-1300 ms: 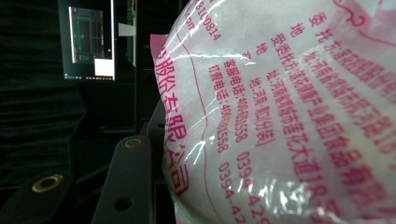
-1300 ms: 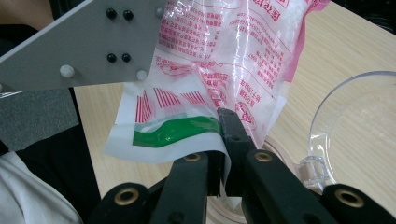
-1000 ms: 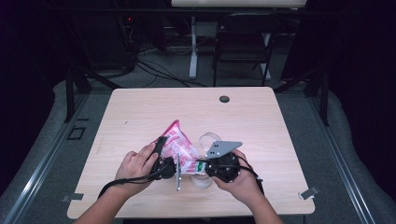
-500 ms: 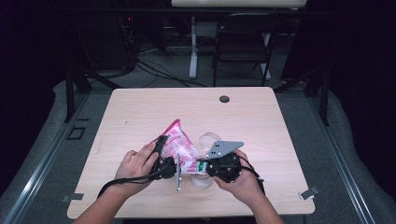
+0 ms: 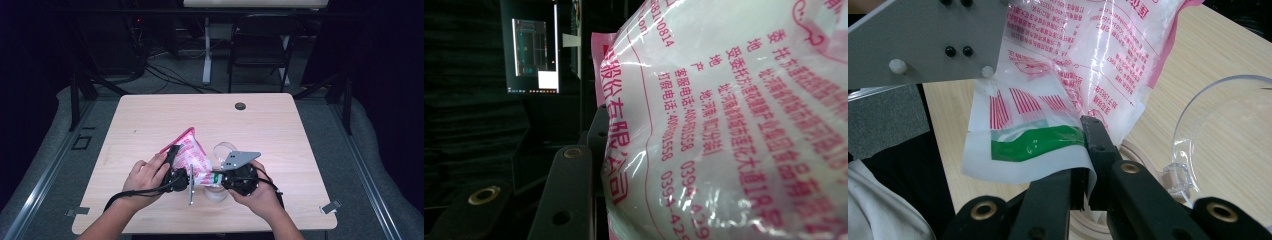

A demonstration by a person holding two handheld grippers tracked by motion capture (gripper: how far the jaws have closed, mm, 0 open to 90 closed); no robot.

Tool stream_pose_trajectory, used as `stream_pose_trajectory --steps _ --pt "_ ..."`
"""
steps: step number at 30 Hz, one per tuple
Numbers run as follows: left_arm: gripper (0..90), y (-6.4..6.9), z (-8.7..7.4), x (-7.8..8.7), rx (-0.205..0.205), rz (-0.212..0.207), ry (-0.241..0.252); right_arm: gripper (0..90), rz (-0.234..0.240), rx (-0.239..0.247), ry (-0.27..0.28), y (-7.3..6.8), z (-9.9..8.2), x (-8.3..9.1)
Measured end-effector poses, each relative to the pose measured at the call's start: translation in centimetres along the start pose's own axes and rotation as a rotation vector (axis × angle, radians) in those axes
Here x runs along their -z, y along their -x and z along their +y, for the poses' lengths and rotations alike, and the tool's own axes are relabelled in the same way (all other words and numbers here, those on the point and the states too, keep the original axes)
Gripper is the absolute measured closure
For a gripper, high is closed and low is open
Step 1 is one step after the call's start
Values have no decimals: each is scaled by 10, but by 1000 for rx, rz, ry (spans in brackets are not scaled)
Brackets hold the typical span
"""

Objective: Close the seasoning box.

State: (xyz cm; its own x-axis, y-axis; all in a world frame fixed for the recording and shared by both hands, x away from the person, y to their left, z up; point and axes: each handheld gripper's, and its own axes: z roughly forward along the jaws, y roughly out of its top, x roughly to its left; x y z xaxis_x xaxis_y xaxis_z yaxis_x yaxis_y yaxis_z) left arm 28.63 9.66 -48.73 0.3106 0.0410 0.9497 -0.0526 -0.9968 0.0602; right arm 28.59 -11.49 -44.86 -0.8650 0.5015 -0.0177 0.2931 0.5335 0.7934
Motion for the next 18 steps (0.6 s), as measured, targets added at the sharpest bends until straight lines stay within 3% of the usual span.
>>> stream_pose_trajectory --steps 18 --pt "639 -3 -1 1 -2 1 3 895 4 -2 -2 0 -1 -2"
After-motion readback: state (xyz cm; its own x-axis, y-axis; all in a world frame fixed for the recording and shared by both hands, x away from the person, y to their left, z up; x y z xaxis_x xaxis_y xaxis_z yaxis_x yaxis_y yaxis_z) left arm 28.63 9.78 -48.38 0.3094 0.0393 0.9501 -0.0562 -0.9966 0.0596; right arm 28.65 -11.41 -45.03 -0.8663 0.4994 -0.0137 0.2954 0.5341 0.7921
